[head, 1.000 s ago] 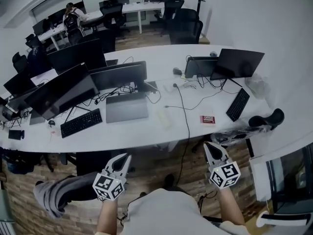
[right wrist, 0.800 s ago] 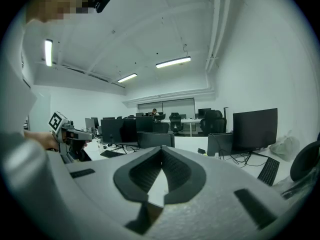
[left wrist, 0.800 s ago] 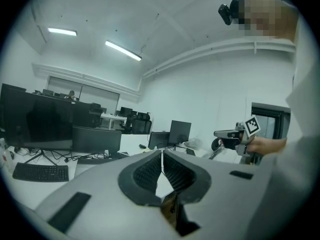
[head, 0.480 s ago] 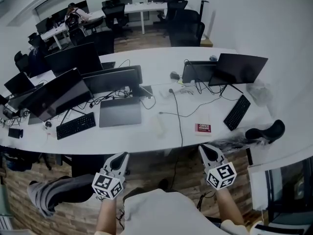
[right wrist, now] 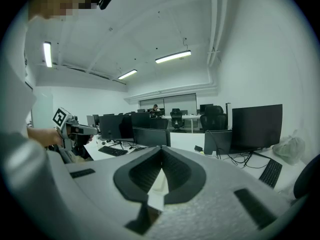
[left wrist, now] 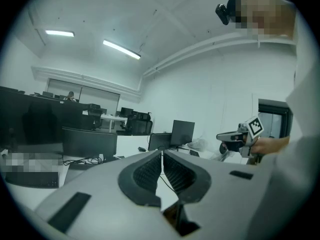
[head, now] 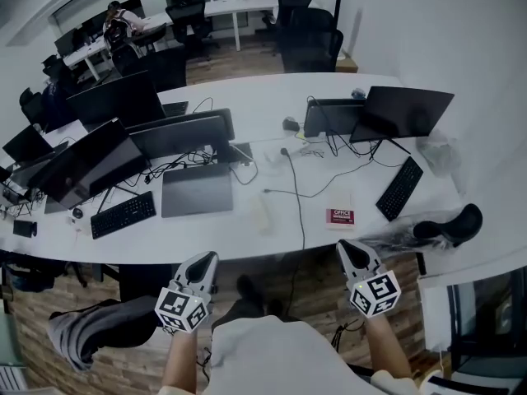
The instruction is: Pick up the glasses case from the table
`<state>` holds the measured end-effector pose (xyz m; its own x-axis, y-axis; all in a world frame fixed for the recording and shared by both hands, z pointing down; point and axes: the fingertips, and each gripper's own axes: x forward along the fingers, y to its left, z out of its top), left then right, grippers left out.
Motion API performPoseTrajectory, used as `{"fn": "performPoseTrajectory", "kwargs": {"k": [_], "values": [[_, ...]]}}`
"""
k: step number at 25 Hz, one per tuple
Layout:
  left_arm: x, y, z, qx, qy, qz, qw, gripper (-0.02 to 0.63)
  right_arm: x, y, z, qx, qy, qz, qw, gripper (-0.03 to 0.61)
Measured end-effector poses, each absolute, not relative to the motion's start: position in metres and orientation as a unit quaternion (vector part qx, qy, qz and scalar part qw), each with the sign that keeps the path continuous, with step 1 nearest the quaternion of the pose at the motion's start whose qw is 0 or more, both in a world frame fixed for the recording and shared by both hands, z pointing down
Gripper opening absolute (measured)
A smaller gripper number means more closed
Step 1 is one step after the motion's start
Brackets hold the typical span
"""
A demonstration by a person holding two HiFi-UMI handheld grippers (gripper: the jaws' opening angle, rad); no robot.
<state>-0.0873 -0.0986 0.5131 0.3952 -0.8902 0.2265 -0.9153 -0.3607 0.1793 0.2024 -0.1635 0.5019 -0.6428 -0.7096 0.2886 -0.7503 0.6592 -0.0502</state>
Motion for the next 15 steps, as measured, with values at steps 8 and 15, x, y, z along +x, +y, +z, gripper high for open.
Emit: {"fn": "performPoseTrajectory", "kwargs": {"k": [8,15], "values": [[-0.1,-0.159,0.515,0.836,-0.53,0.039,0.14,0.014,0.199,-0.207,0.505,0.43,-0.89,0.082,0.126,-0.005],[-0.124,-0.218,0.516,0.848,-0.508,0.038,0.149,0.014,0.178,-0.251,0.499,0.45,-0.879,0.081,0.136,-0.005]]}}
